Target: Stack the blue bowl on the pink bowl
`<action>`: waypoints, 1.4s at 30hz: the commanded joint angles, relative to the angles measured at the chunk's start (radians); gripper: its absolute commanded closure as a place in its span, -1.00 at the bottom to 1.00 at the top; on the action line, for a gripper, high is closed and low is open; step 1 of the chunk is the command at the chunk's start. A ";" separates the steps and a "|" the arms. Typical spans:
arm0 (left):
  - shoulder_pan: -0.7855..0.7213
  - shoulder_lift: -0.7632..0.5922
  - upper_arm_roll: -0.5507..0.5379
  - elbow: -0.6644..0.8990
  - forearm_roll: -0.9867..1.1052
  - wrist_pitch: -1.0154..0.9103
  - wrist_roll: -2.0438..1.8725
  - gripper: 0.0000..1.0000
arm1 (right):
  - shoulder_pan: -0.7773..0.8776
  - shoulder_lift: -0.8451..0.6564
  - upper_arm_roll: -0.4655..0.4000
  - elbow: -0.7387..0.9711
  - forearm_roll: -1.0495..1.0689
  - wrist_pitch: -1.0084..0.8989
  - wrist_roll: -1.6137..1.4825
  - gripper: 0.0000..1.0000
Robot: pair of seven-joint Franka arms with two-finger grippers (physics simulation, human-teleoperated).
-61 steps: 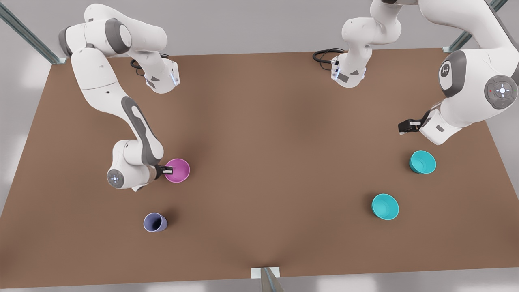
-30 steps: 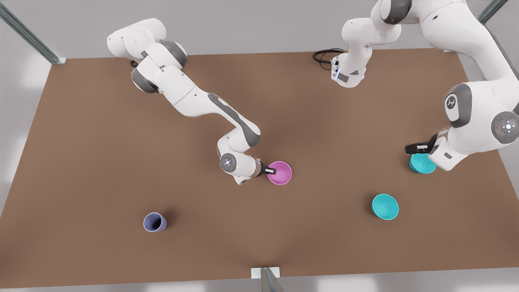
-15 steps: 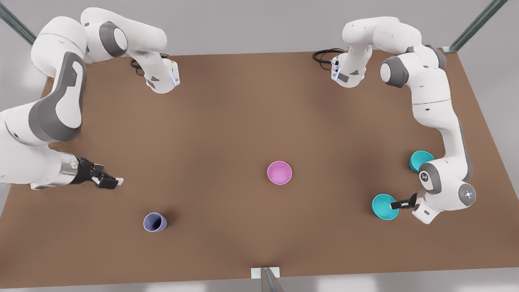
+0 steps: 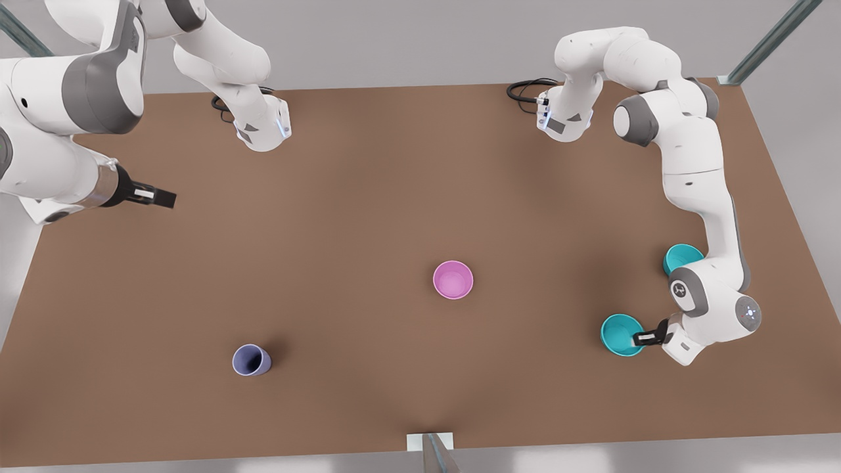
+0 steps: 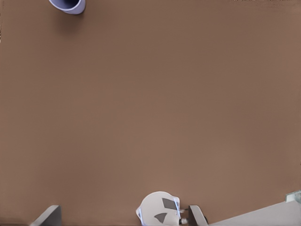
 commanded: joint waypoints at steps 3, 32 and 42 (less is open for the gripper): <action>-0.015 -0.001 0.001 0.001 0.001 -0.002 0.042 0.50 | -0.001 0.001 0.000 0.001 -0.001 -0.009 -0.293 -1.00; -0.484 -0.246 -0.180 -0.211 0.061 -0.043 -0.911 0.57 | -0.002 0.014 -0.003 0.001 -0.001 -0.015 -0.293 -1.00; -0.526 -0.301 -0.180 -0.309 0.053 -0.039 -0.925 0.57 | -0.002 0.017 -0.004 -0.001 -0.001 -0.016 -0.293 -1.00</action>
